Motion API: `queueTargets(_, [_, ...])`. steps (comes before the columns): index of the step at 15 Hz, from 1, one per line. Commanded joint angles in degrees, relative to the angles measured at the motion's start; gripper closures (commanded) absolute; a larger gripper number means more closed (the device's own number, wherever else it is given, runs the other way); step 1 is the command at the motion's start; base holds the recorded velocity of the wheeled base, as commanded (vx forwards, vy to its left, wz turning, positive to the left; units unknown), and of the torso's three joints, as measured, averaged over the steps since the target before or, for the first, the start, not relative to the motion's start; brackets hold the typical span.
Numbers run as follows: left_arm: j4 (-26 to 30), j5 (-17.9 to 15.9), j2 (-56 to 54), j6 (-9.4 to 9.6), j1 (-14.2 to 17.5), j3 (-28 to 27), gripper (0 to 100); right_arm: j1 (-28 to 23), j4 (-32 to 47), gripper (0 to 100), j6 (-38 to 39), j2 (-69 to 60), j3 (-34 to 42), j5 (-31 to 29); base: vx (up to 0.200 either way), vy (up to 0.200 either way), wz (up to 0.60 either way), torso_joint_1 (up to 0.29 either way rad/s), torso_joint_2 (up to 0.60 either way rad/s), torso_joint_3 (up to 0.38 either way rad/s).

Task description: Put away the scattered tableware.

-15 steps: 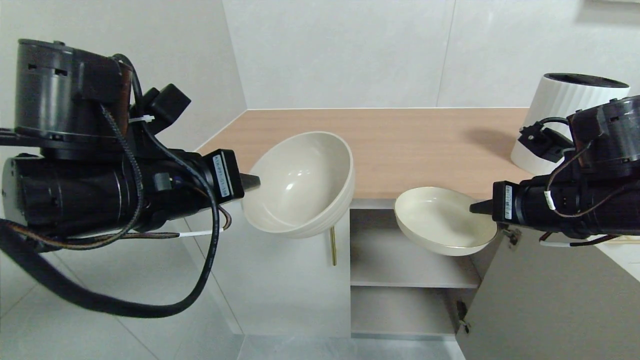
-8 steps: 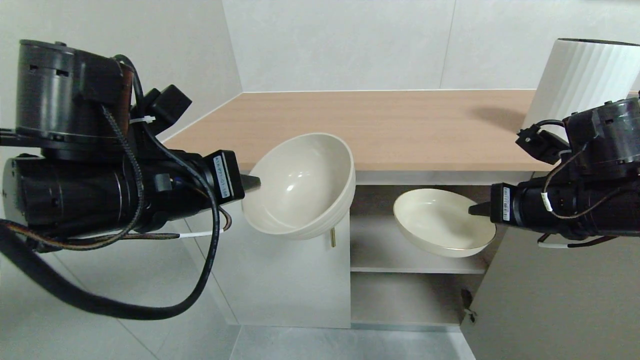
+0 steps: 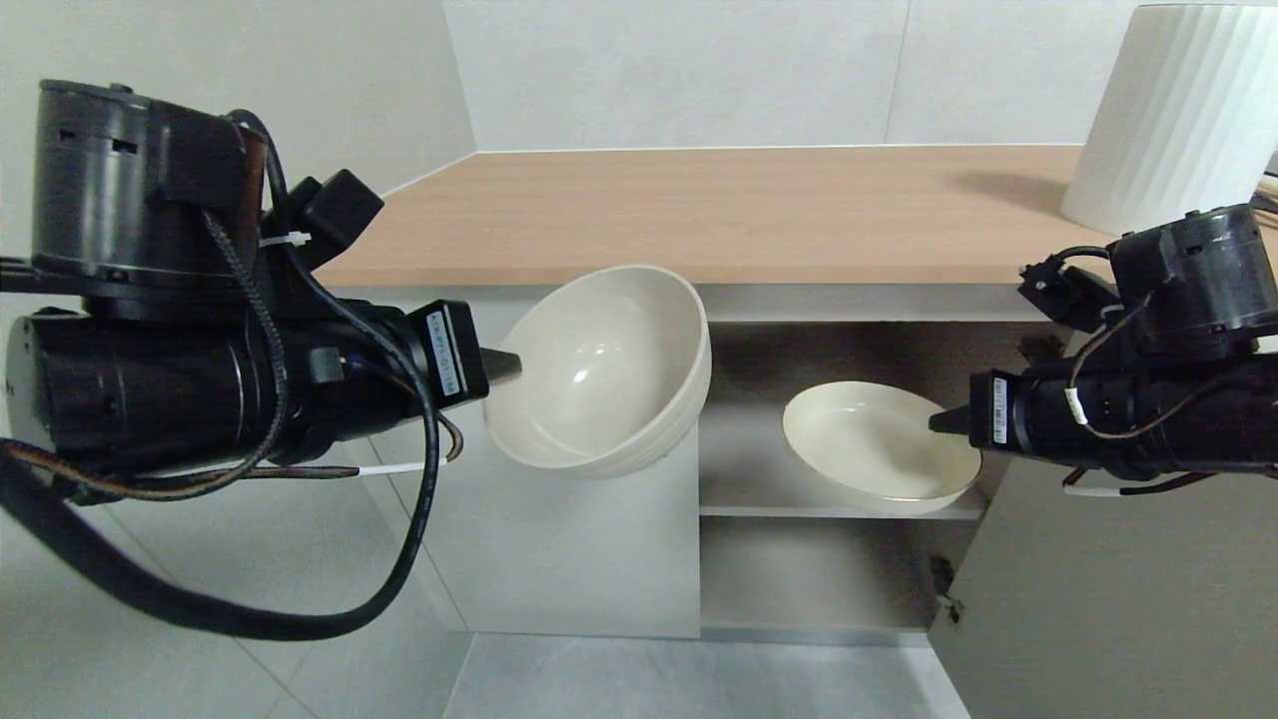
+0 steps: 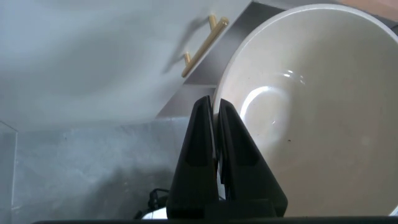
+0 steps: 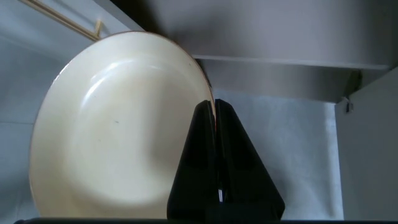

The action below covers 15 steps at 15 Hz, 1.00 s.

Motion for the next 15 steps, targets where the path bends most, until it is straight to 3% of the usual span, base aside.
queueTargets(1, [0.02,0.02,0.09,0.02,-0.01,0.00,100,0.04,-0.18,100,-0.02,0.93,0.06,0.01,0.000,0.000,0.00,-0.007,0.05,0.051])
queueTargets(8, [0.02,0.02,0.35,0.02,-0.01,0.00,100,0.04,-2.73,100,-0.63,10.60,-0.30,-0.42,0.000,0.000,0.00,0.000,0.00,0.000])
queueTargets(12, [0.10,-0.07,0.79,0.02,-0.63,0.44,100,-1.81,-15.91,100,-0.63,27.47,-0.65,-6.93,0.000,0.000,0.00,0.000,0.00,0.000])
queueTargets(13, [0.10,0.02,1.93,0.89,-2.65,1.32,100,-3.30,-24.52,100,-0.89,34.33,-1.79,-9.92,0.000,0.000,0.00,0.000,0.00,0.000])
queueTargets(15, [0.19,0.02,3.60,1.60,-3.44,1.84,100,-4.09,-27.69,100,-0.81,38.55,-4.16,-10.44,0.000,0.000,0.00,0.000,0.00,0.000])
